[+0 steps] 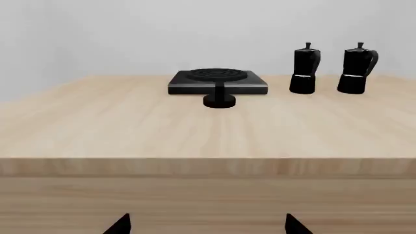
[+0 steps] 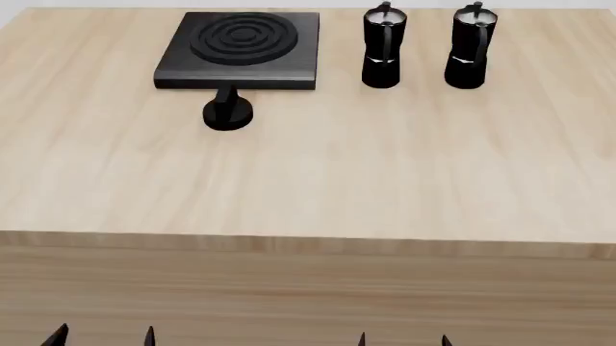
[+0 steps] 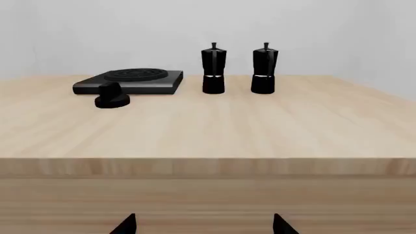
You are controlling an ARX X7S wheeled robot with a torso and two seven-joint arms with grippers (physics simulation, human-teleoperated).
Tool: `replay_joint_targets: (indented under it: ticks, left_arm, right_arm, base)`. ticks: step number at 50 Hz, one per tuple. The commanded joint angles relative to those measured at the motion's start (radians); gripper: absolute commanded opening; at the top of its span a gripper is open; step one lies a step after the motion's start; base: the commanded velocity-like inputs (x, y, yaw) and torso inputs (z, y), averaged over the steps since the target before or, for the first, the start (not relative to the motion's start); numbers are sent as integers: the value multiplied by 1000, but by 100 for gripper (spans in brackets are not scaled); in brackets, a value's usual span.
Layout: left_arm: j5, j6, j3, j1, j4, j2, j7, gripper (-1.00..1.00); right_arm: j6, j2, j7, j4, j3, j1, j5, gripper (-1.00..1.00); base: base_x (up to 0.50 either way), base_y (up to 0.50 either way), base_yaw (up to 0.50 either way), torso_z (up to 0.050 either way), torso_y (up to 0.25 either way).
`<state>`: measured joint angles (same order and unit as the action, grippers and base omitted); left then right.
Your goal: Put the right moka pot on the stove.
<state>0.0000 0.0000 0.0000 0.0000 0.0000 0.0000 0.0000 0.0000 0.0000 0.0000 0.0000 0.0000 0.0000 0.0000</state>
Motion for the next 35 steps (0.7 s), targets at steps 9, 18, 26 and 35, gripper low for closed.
replay_joint_targets:
  ticks: [9,18,26,35]
  left_arm:
    - [-2,26,52,4,-5,-34,-61,100]
    - [-20,32,76,4,-6,-50,-89,100]
    - [-34,28,96,20,26,-64,-100,100]
    - [-33,37,113,20,23,-76,-120,100]
  right_arm:
    - [14,36,52,4,-41,11,32,100]
    - [2,58,72,1,-67,6,39,100]
    - [6,70,87,-5,-82,5,46,100]
    - [-2,79,98,7,-92,12,56,100]
  base:
    - [0,0,0,0,0]
    - [0,0,0,2,0]
    - [0,0,0,37,0]
    - [0,0,0,43,1]
